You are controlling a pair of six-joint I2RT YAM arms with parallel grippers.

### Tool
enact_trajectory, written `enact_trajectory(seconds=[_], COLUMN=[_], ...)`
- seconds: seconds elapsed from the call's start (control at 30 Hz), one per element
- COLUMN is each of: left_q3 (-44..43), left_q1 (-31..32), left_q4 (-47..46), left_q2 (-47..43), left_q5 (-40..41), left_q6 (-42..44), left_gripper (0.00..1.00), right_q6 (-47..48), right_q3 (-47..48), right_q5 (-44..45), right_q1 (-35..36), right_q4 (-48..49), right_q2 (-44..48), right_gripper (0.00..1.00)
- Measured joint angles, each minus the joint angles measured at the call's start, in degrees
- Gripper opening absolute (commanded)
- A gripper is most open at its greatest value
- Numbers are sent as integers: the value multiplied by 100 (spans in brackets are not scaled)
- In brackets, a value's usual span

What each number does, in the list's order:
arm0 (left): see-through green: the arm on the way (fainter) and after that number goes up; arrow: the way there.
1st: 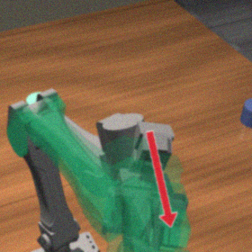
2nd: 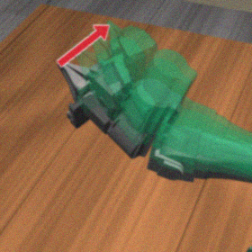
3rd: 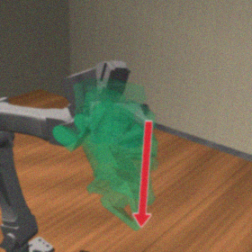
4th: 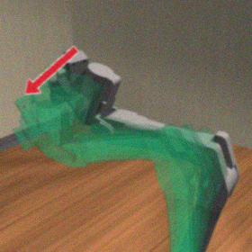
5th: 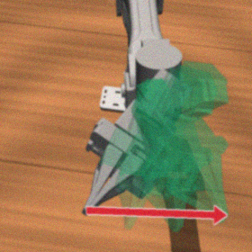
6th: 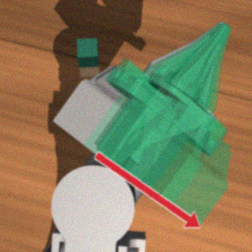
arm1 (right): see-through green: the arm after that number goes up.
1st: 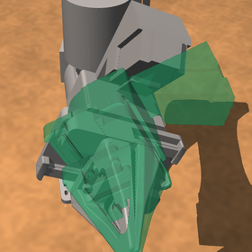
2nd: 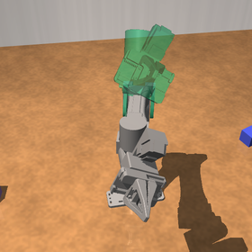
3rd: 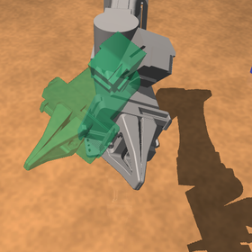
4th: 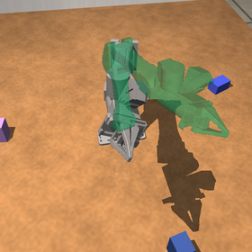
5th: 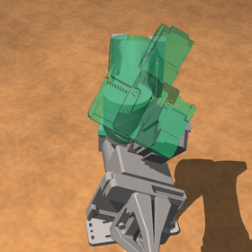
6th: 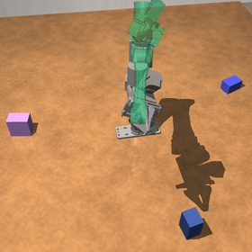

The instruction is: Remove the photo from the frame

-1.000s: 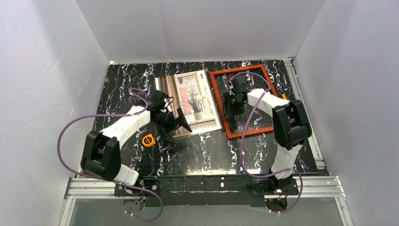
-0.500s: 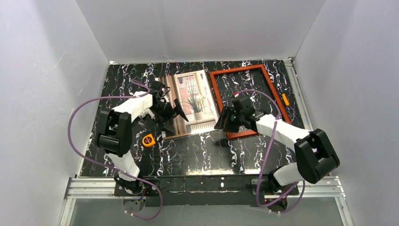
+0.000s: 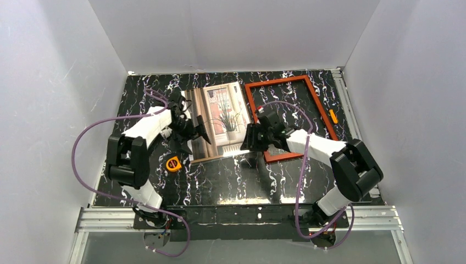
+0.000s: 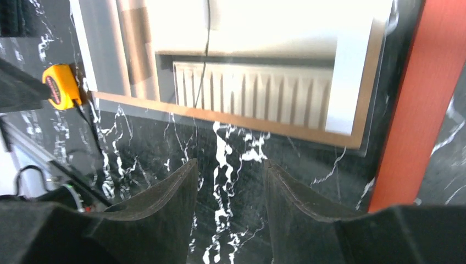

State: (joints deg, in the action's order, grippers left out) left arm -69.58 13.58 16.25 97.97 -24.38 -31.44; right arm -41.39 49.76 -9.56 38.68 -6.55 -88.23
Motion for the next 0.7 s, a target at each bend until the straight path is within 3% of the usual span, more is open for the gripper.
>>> enact_trajectory(seconds=[0.17,0.3,0.7], left_q3=[184,472,741], left_q1=[-511,-741,-898], left_q4=[125,87,-461], left_q2=[-501,-529,-59], left_q5=[33,-92,-516], left_q6=[175,177,151], left_gripper=[98,98,100], right_q6=[977,1438,1657], right_q3=[1115,1792,2103], right_q5=[212,136,7], right_q1=[33,74,269], right_q4=[-562,-708,-852], right_q2=[-566,-1141,-2026], right_gripper=[49,59,57])
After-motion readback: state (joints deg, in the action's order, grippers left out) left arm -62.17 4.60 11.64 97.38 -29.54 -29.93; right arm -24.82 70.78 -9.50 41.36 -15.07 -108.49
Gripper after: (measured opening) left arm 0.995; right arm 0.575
